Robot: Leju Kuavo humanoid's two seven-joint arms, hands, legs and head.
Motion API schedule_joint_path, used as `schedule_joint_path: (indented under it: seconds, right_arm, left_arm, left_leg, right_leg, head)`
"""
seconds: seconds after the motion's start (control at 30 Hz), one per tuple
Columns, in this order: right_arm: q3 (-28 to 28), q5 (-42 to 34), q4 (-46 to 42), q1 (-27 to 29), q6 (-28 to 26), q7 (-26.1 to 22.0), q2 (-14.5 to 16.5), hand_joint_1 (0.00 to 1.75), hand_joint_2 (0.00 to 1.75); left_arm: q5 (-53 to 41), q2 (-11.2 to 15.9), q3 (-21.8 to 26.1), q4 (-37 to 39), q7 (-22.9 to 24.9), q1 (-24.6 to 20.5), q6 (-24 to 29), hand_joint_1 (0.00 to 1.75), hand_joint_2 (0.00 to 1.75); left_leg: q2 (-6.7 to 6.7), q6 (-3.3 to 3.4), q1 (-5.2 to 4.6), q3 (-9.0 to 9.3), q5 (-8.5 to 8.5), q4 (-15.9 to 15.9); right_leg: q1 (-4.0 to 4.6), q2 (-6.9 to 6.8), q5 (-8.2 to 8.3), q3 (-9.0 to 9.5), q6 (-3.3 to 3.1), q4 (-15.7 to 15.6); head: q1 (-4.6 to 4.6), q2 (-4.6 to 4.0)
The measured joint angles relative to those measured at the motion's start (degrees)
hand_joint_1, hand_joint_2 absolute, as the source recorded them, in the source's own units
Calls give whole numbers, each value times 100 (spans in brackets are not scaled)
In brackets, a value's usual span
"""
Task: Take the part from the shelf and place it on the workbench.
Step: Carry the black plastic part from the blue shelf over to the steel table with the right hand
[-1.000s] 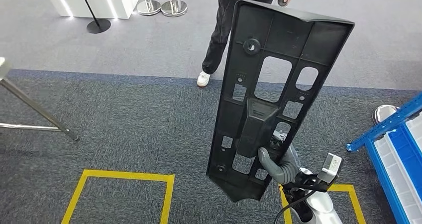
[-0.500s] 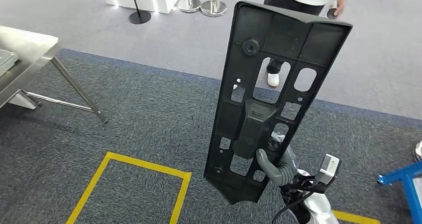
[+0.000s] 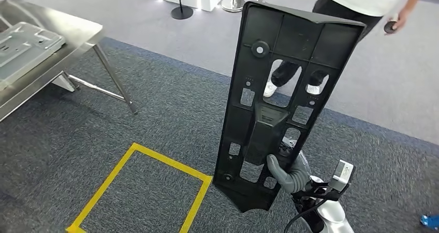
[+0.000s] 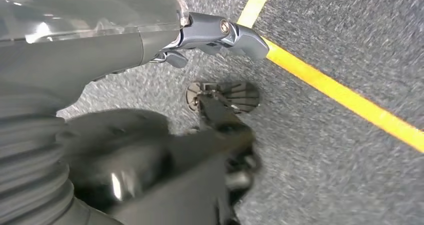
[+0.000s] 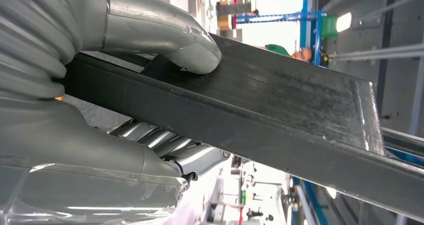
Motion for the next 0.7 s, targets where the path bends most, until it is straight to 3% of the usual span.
schedule_joint_path:
  seconds: [0.03, 0.1, 0.17, 0.23, 0.3, 0.33, 0.37, 0.4, 0.47, 0.53, 0.6, 0.63, 0.7]
  right_arm:
    - [1, 3, -4, -13, 2, 5, 4, 147, 175]
    - [10, 8, -5, -50, 8, 23, 16, 147, 175]
    - [21, 13, -4, -90, 23, 42, 24, 147, 175]
    - [29, 15, -2, -109, 37, 51, 24, 147, 175]
    - [38, 14, 9, -107, 39, 55, 20, 147, 175]
    - [42, 14, 17, -107, 39, 56, 17, 147, 175]
    - [43, 14, 24, -107, 39, 56, 16, 147, 175]
    - [44, 14, 28, -111, 39, 56, 16, 147, 175]
    - [47, 14, 32, -122, 38, 56, 15, 147, 175]
    - [50, 5, 33, -126, 31, 51, 11, 147, 175]
    - [51, -4, 27, -119, 9, 44, 8, 147, 175]
    - [51, -5, 18, -113, -3, 42, 7, 147, 175]
    - [51, -5, -19, -90, -19, 32, 4, 147, 175]
  left_arm:
    - [3, 0, 0, 0, -1, -6, 3, 0, 175]
    - [12, 0, 1, 0, -2, 6, 11, 0, 175]
    - [20, -4, 3, 0, -5, 17, 20, 0, 175]
    - [27, -9, 4, 0, -9, 11, 24, 0, 175]
    - [33, -10, 4, 0, -10, 14, 24, 0, 175]
    - [36, -10, 5, 0, -10, 22, 23, 0, 175]
    - [40, -10, 5, 0, -10, 31, 23, 0, 175]
    - [44, -11, 5, 0, -10, 36, 23, 0, 175]
    - [49, -17, 6, 0, -10, 33, 23, 0, 175]
    - [44, -24, 6, 0, -8, 27, 21, 0, 175]
    - [27, -26, 6, 0, -1, 40, 15, 0, 175]
    - [19, -27, 7, 0, 3, 52, 14, 0, 175]
    - [7, -29, 5, 0, 10, 48, 13, 0, 175]
  left_leg:
    - [39, 31, -27, 34, -2, -96]
    - [-87, 89, -30, 16, 25, -121]
    - [-208, 153, -5, 32, 69, -175]
    - [-332, 194, 10, 41, 100, -202]
    - [-473, 211, 2, 34, 107, -199]
    - [-553, 213, -3, 35, 109, -196]
    - [-635, 213, -4, 39, 109, -190]
    - [-720, 207, -3, 46, 105, -179]
    - [-876, 173, -2, 37, 88, -136]
    - [-998, 110, 11, -13, 84, -98]
    - [-1100, 37, 31, -56, 104, -103]
    - [-1059, 7, 30, -70, 90, -86]
    - [-798, -47, 15, -204, -84, 195]
  right_leg:
    - [10, -48, -5, 7, 28, -2]
    - [11, -125, -15, 21, 95, -14]
    - [-12, 55, -155, -23, 152, 138]
    - [-31, 364, -514, -287, 175, 747]
    - [-31, 475, -820, -660, 177, 1514]
    - [-32, 486, -822, -758, 175, 1686]
    - [-34, 495, -700, -740, 168, 1611]
    - [-39, 520, -481, -610, 159, 1302]
    - [-58, 719, -90, -242, 141, 467]
    - [-55, 894, 9, -78, 126, 71]
    - [-42, 847, 3, -73, 86, 43]
    - [-45, 789, 14, -58, 53, 16]
    - [-57, 653, 32, -19, -23, -38]
  head:
    - [0, 0]
    - [-1, 0]
    - [0, 0]
    - [2, 0]
    - [2, 0]
    - [2, 0]
    - [2, 0]
    - [2, 0]
    - [2, 0]
    - [2, 0]
    - [1, 0]
    - [1, 0]
    - [-1, 0]
